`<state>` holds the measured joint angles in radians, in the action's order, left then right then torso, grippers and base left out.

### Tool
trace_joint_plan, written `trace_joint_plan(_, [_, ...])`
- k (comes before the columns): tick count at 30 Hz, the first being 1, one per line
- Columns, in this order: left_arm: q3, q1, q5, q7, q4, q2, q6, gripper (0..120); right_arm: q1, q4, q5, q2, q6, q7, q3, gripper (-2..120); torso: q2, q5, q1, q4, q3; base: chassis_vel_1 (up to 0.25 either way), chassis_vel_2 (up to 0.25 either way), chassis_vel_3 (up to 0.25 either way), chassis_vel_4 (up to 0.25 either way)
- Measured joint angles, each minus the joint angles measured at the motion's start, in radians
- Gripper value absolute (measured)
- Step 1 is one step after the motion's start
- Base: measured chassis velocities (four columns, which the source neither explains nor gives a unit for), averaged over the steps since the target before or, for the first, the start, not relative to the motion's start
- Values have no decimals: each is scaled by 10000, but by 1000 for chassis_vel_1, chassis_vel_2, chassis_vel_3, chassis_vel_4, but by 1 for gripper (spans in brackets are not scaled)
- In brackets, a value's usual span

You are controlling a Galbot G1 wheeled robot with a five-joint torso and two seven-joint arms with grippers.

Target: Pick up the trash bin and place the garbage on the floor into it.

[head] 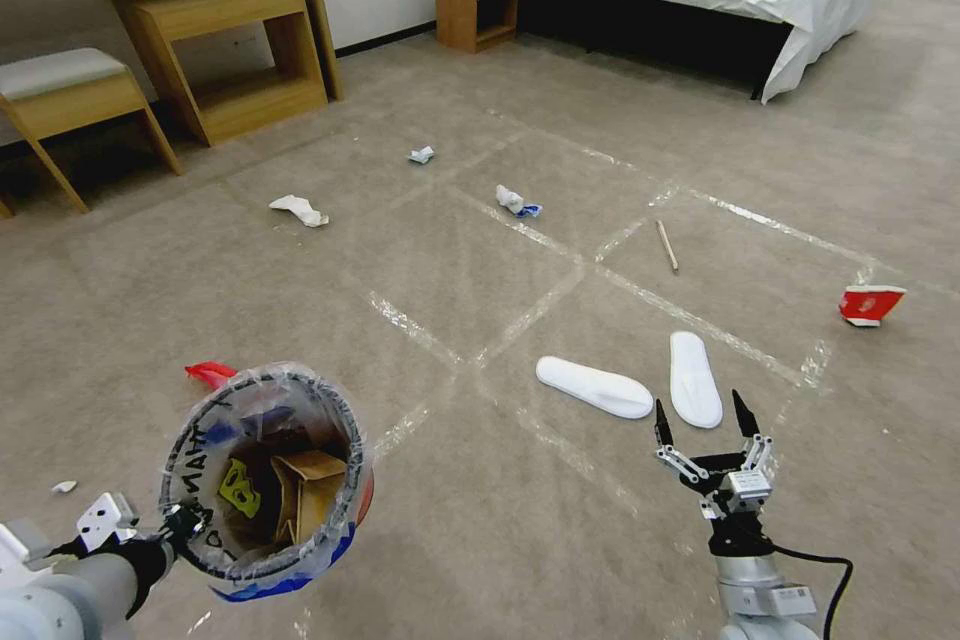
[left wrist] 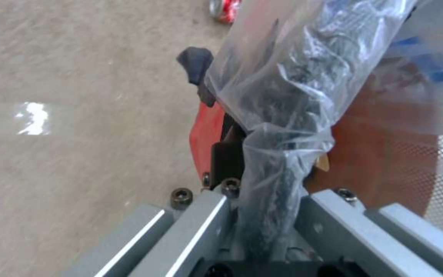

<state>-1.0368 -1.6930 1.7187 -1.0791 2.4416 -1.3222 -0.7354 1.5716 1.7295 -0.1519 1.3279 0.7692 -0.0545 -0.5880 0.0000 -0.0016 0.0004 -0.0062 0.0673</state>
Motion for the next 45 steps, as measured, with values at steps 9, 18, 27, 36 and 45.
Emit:
trace_joint_plan(9, [-22,-16,-8,2,39,-55,0,0,-38,-175,201,73,163,71,72,100,0,1,0,1,0,-180,182,186,-176])
trace_joint_plan(18, [-56,-31,-9,3,69,-49,0,0,-239,-341,291,97,295,65,99,100,0,6,1,2,0,-163,170,160,-172])
trace_joint_plan(27, [-66,-56,-7,3,87,-44,0,0,-303,-454,332,140,395,8,107,100,0,-1,1,-2,0,-180,180,184,-194])
trace_joint_plan(36, [-105,-91,-6,5,152,-47,0,0,-370,-407,184,139,396,-261,76,100,-1,3,1,0,-2,-84,99,92,-74])
trace_joint_plan(45, [-85,-119,-16,4,172,-80,0,0,-446,-428,182,163,396,-273,87,100,-1,3,1,0,-1,10,-12,-7,7])
